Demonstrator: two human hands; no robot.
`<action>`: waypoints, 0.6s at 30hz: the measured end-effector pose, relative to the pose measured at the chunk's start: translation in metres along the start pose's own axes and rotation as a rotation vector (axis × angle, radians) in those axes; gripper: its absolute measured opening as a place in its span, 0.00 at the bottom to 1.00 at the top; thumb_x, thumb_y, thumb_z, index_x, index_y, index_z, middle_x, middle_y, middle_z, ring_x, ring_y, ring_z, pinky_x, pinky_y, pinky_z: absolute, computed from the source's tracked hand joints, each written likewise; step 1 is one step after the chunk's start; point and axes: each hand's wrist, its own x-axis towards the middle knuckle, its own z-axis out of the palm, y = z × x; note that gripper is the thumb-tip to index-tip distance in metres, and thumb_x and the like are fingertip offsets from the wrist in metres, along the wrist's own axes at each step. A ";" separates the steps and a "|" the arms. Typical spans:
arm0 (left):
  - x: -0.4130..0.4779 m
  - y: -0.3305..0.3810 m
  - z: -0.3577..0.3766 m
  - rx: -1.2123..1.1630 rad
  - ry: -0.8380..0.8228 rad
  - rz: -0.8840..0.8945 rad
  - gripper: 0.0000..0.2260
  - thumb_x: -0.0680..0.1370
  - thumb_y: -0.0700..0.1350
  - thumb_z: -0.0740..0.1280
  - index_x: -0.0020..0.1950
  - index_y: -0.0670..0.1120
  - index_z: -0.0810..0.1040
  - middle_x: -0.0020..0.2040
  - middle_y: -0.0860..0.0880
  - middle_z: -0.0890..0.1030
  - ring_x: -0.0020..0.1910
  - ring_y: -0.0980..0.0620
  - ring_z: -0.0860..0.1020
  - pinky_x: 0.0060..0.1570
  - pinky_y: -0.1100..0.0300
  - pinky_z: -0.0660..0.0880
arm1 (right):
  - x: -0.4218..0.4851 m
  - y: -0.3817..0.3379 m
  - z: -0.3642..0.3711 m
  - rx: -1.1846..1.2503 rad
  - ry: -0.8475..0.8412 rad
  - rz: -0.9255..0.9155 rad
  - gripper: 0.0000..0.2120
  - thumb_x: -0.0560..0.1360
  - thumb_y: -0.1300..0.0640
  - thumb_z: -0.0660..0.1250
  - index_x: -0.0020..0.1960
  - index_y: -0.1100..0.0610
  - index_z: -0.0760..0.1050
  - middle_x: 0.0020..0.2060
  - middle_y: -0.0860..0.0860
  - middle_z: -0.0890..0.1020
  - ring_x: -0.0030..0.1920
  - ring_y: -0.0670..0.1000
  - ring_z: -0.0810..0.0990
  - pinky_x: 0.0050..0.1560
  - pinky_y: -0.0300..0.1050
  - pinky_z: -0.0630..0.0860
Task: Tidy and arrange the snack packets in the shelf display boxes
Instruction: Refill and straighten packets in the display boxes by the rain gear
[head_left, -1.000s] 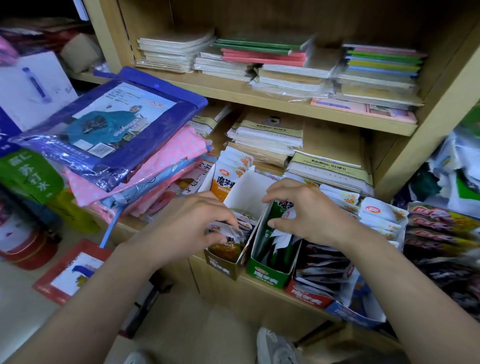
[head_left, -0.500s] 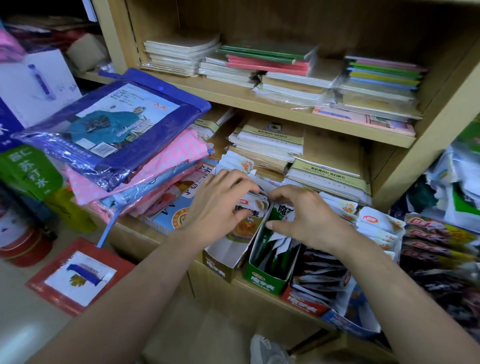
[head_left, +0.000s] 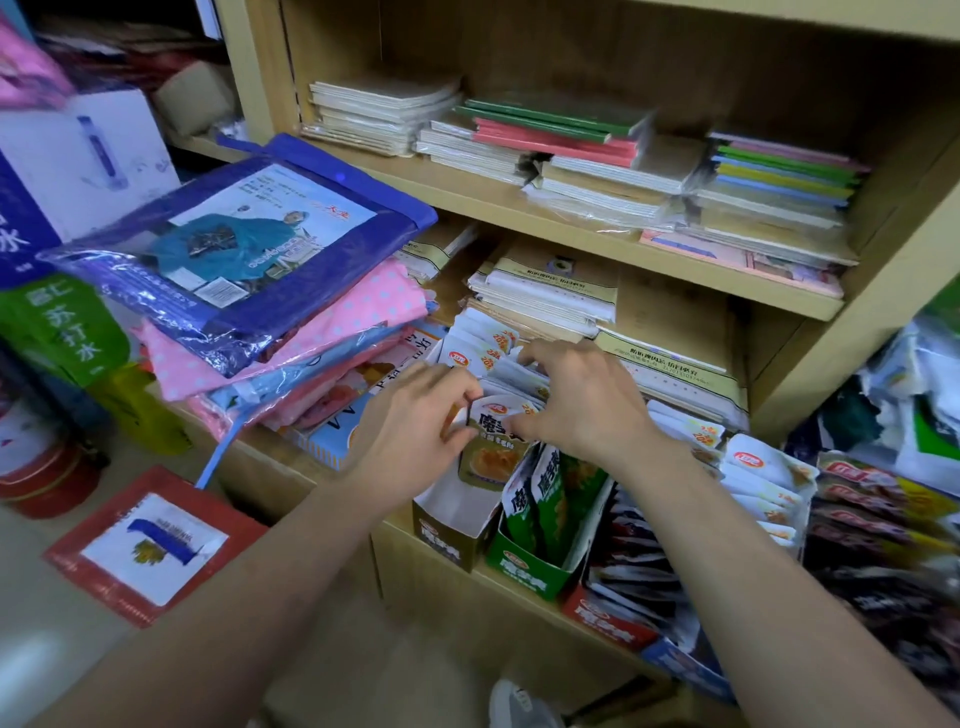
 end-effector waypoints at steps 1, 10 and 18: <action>-0.002 -0.002 -0.001 0.000 -0.018 -0.014 0.19 0.67 0.45 0.81 0.53 0.50 0.78 0.45 0.55 0.80 0.44 0.51 0.77 0.36 0.54 0.77 | 0.002 -0.001 0.001 0.011 -0.001 0.008 0.28 0.67 0.40 0.77 0.62 0.50 0.76 0.52 0.50 0.81 0.57 0.56 0.76 0.47 0.46 0.68; -0.014 -0.013 -0.006 -0.072 -0.139 -0.165 0.13 0.74 0.46 0.77 0.57 0.52 0.83 0.42 0.55 0.85 0.36 0.56 0.78 0.42 0.60 0.75 | 0.008 0.007 0.017 0.108 0.142 0.134 0.14 0.69 0.51 0.76 0.51 0.51 0.76 0.31 0.46 0.74 0.38 0.55 0.78 0.35 0.45 0.73; -0.010 -0.009 -0.002 -0.001 -0.081 -0.044 0.18 0.69 0.50 0.79 0.55 0.55 0.78 0.53 0.54 0.75 0.52 0.50 0.77 0.36 0.51 0.79 | -0.002 0.017 0.014 0.239 0.073 0.017 0.32 0.66 0.45 0.81 0.67 0.51 0.76 0.59 0.49 0.80 0.61 0.52 0.76 0.60 0.48 0.73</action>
